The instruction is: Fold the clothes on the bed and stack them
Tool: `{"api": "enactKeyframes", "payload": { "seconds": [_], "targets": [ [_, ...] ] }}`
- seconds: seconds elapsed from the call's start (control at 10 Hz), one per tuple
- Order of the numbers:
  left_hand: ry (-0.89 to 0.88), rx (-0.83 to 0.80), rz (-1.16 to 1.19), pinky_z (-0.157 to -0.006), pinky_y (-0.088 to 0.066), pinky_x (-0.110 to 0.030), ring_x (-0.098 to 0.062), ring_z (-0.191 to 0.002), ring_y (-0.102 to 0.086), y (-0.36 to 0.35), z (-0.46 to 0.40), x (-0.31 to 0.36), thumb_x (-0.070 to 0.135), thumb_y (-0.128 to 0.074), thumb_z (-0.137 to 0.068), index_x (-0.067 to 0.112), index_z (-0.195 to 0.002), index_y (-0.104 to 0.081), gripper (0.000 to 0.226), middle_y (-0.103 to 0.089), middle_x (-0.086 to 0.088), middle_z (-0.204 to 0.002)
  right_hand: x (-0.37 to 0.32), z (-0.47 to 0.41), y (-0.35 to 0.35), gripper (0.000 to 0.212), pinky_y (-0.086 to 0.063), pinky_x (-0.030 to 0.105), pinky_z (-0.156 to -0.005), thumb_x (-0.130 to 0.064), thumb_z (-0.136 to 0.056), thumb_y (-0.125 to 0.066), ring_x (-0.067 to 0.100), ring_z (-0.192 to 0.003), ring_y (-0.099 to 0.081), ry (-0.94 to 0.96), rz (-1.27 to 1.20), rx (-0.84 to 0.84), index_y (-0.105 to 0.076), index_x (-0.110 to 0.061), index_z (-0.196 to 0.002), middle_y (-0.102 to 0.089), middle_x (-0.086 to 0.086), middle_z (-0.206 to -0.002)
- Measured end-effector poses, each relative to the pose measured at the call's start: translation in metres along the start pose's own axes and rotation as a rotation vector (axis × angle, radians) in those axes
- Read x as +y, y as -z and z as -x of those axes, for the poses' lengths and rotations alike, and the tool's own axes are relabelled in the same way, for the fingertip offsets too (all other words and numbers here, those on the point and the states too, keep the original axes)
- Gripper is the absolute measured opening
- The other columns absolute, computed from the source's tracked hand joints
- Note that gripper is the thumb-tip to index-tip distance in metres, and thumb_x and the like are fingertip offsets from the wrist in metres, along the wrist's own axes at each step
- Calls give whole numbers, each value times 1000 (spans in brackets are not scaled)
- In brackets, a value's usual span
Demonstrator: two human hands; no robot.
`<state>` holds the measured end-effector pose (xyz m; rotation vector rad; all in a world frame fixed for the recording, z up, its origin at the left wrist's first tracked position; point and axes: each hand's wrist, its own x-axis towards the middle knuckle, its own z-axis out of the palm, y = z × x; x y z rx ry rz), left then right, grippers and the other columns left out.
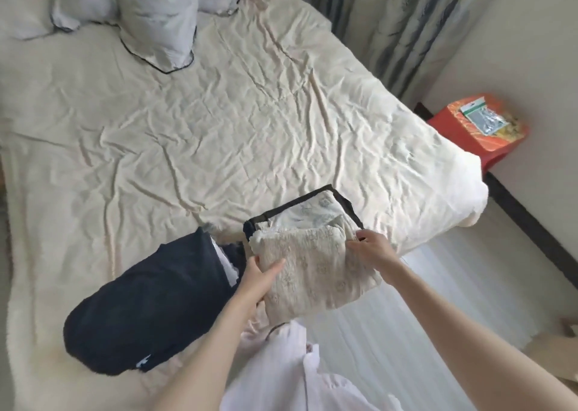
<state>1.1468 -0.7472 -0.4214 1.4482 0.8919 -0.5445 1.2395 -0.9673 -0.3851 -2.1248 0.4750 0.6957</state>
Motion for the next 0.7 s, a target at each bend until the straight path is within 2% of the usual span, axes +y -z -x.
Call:
{"api": "enactKeyframes", "payload": {
  "seconds": [0.1,0.2,0.3,0.4,0.5,0.6,0.7],
  "targets": [
    [-32,108,56,-75,-43,-28,-1,-88,-51,2,-27,20,46,-64,-85,20,-126,-37,56,-50,14,-103,-35,-39,-1,32,-44,26,-60,-28,-86,-67,8,-69,-53,97,6,-6,-62,-17,-116,-58,-8,-81],
    [-69,216,57,-67,-37,-22,3,-78,-44,1,-54,42,47,-60,-88,31,-122,-36,45,-42,22,-92,-60,-78,-7,26,-51,36,-73,-25,-87,-66,19,-75,-59,138,-53,-14,-65,-15,-111,-62,3,-81],
    [-44,226,50,-84,-36,-29,-8,-99,-46,-9,-80,46,44,-55,-92,19,-142,-32,61,-49,13,-111,-65,-113,-13,17,-49,36,-74,-23,-88,-64,22,-79,-58,92,-9,-41,-66,-17,-105,-61,4,-82],
    [134,160,38,-101,-39,-36,-22,-126,-44,-23,-95,31,35,-50,-97,15,-149,-21,64,-40,-3,-145,-48,-137,-17,5,-36,29,-58,-20,-90,-58,20,-70,-49,-39,119,-150,-60,-17,-88,-52,3,-77],
    [234,158,-14,-108,-36,-42,-27,-131,-41,-32,-98,23,31,-48,-98,11,-151,-13,67,-35,-9,-149,-27,-146,-18,15,-36,28,-56,-22,-93,-54,24,-74,-56,-102,251,-228,-58,-8,-90,-58,10,-87],
    [160,265,-37,-108,-36,-39,-27,-134,-39,-37,-99,27,32,-49,-97,10,-150,-15,67,-33,-10,-151,-23,-158,-14,36,-46,31,-75,-24,-92,-58,25,-98,-58,-168,161,-274,-55,-8,-125,-59,10,-112],
    [52,435,-34,-112,-29,-37,-26,-139,-30,-45,-91,35,25,-53,-96,8,-150,-16,67,-27,-12,-153,-42,-164,1,47,-43,35,-83,-19,-93,-56,23,-97,-53,-157,80,-217,-46,-6,-136,-57,11,-114]
  ]
}}
